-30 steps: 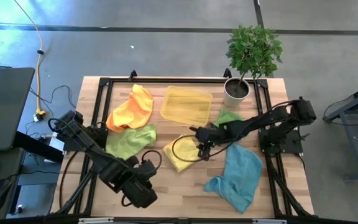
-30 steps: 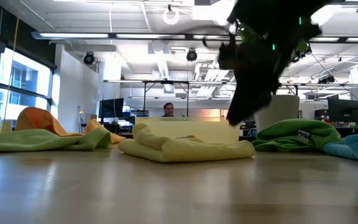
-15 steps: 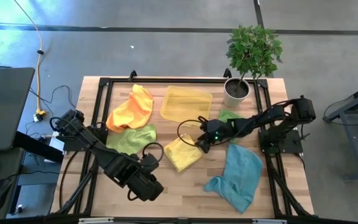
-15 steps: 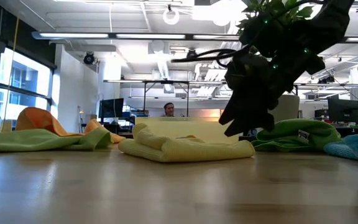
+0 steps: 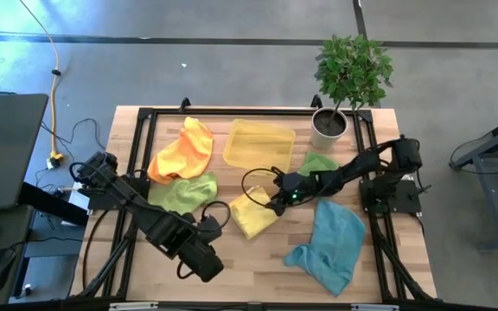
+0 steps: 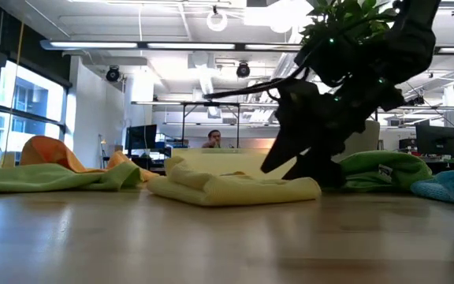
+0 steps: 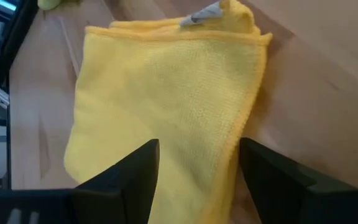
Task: Fold microfiber towels
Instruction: Put the folded yellow microfiber towel into the yellow bin
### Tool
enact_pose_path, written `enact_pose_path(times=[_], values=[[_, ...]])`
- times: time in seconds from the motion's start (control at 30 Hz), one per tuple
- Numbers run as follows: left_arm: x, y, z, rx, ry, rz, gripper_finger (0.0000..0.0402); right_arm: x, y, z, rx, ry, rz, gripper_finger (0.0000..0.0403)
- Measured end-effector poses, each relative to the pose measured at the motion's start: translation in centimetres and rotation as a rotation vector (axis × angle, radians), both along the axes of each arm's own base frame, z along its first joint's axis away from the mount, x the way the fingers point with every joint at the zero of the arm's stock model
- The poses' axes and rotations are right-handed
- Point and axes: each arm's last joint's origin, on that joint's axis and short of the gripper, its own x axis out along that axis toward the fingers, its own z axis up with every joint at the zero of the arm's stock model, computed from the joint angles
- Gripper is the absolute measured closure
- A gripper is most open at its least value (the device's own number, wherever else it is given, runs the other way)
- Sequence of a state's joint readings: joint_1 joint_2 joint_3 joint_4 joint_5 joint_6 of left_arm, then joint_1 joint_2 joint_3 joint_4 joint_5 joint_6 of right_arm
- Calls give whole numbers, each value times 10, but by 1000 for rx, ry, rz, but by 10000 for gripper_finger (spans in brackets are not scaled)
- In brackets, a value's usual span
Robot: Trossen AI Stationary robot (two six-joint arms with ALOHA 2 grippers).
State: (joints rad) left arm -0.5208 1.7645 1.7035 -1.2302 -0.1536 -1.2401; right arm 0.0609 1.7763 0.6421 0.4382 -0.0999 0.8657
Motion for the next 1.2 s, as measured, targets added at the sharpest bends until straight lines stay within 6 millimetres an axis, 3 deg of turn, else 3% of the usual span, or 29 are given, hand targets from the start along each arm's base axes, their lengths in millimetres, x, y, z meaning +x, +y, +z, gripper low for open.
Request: enact_pose_path(times=[0.33,0.73,0.97,1.2], values=[[-26,21,14,98,132,-47,300,43,25,-7,-143,120,44,203],[-57,38,45,212,50,-76,300,61,22,-10,-197,128,25,390],[-72,44,61,265,-30,-113,300,61,15,0,-180,109,1,400],[-85,50,73,300,-90,-142,300,64,1,30,-351,85,123,402]])
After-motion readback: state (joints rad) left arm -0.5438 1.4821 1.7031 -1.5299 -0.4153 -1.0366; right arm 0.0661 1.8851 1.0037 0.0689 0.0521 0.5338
